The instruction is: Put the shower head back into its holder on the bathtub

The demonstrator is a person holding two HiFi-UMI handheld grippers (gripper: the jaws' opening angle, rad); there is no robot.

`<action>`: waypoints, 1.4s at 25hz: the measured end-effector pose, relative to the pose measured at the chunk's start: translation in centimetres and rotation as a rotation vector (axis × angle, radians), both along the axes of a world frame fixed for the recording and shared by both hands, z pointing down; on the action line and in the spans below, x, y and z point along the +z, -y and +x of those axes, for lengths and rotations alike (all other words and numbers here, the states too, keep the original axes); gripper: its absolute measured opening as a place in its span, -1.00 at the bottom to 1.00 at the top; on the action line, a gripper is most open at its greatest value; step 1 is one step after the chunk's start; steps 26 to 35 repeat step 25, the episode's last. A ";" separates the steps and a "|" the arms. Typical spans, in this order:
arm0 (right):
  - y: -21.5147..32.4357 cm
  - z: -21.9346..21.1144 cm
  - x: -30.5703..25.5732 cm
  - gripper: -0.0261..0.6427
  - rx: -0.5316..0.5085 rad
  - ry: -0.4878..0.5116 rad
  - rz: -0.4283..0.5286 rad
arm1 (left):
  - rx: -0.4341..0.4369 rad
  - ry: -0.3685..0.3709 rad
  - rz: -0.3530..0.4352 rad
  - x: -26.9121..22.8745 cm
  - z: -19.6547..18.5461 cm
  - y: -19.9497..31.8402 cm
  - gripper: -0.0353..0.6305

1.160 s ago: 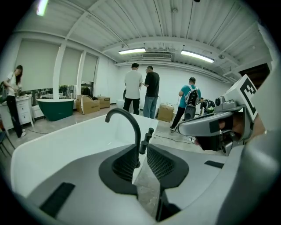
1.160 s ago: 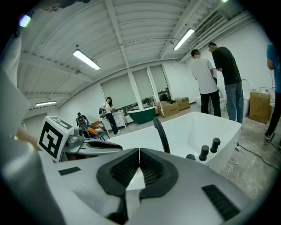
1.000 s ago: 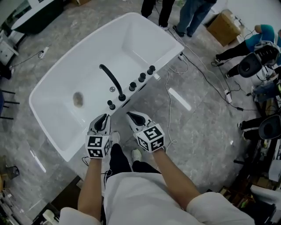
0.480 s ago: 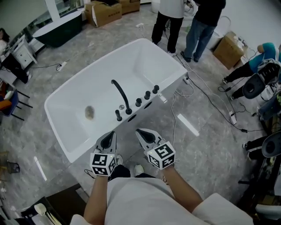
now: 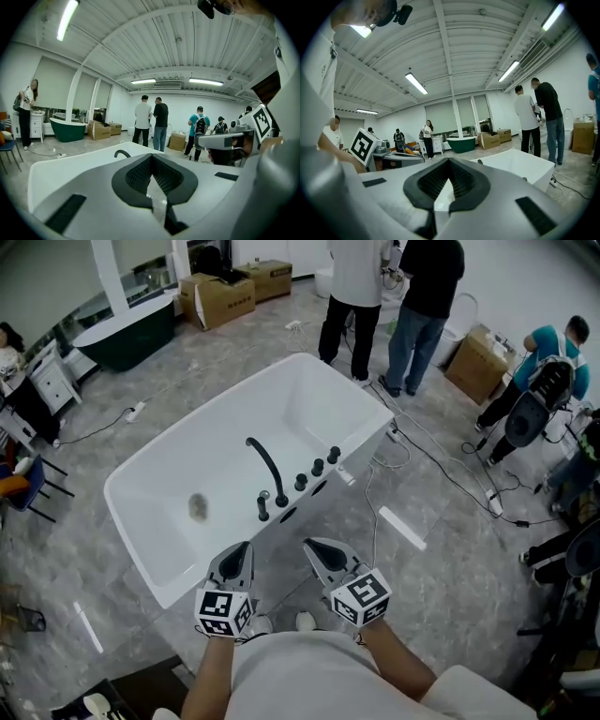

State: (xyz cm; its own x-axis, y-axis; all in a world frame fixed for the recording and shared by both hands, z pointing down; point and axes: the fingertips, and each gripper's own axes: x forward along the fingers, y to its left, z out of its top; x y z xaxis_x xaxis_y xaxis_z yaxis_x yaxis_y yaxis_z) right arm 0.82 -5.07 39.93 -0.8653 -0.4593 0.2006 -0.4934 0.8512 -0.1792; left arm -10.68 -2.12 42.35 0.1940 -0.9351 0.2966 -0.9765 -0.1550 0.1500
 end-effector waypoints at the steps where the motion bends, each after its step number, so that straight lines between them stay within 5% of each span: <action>1: -0.2 0.0 -0.4 -0.87 0.013 0.001 0.003 | 0.012 0.003 -0.002 -0.2 -0.3 -0.4 -0.86; 17: -1.7 -0.5 -2.0 -0.87 0.111 -0.010 0.032 | 0.109 0.008 -0.010 -0.1 -3.0 -2.0 -0.86; 35: -1.0 -0.8 -1.4 -0.87 0.125 -0.015 0.038 | 0.106 0.009 -0.001 0.3 -3.8 -1.2 -0.86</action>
